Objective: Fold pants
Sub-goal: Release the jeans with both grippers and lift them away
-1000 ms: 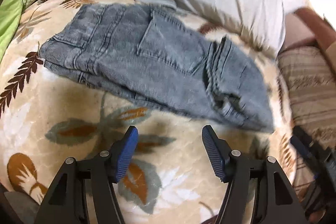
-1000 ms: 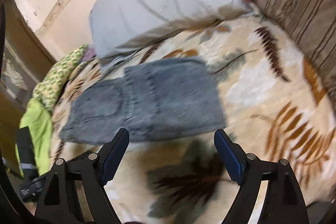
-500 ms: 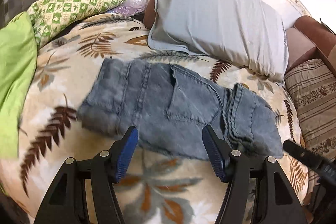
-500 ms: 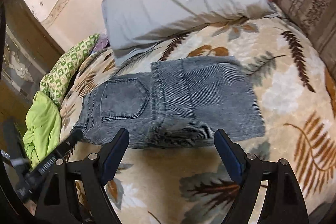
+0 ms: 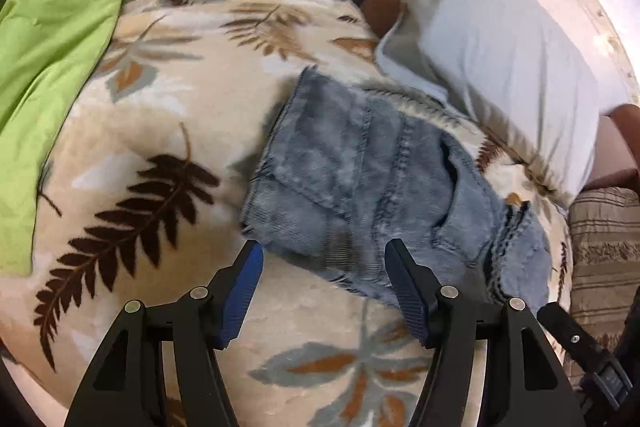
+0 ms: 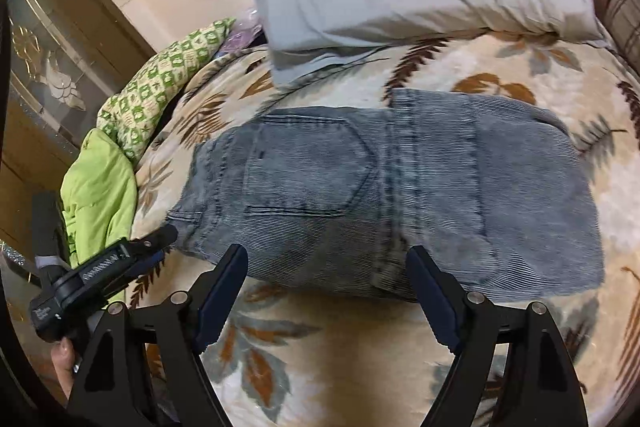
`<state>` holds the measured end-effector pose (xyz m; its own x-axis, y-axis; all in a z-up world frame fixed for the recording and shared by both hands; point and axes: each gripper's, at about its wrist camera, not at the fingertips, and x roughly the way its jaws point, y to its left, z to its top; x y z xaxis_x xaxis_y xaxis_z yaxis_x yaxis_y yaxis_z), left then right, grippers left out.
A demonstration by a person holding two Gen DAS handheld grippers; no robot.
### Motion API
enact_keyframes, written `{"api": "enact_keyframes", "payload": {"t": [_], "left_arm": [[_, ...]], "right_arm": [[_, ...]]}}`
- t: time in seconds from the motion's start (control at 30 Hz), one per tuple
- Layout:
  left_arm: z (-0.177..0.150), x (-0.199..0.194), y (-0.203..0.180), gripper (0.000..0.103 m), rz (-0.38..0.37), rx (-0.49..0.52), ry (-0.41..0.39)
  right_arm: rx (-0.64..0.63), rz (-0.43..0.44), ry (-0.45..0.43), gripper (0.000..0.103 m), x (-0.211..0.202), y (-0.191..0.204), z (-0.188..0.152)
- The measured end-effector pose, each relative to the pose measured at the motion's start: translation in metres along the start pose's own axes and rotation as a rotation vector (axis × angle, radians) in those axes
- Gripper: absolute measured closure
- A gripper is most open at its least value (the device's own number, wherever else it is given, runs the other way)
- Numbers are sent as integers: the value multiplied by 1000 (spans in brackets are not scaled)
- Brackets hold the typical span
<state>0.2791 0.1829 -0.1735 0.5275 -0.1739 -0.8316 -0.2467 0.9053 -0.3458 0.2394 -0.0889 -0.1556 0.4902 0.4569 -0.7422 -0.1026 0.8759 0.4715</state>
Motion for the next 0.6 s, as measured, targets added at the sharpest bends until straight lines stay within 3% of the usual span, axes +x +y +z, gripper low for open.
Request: {"api": "enact_keyframes", "payload": {"t": [0.13,0.4,0.6], "left_arm": [[4,12,15,40,-27,-87,56],[5,21,46,40,-57,-225,70],[7,37,63,40,-112,-337,103]], "right_arm": [[-18,22,13,21,7,10,3],[-6,54,42,32,16,11,4],[11,87,74,33,26,8,2]]}}
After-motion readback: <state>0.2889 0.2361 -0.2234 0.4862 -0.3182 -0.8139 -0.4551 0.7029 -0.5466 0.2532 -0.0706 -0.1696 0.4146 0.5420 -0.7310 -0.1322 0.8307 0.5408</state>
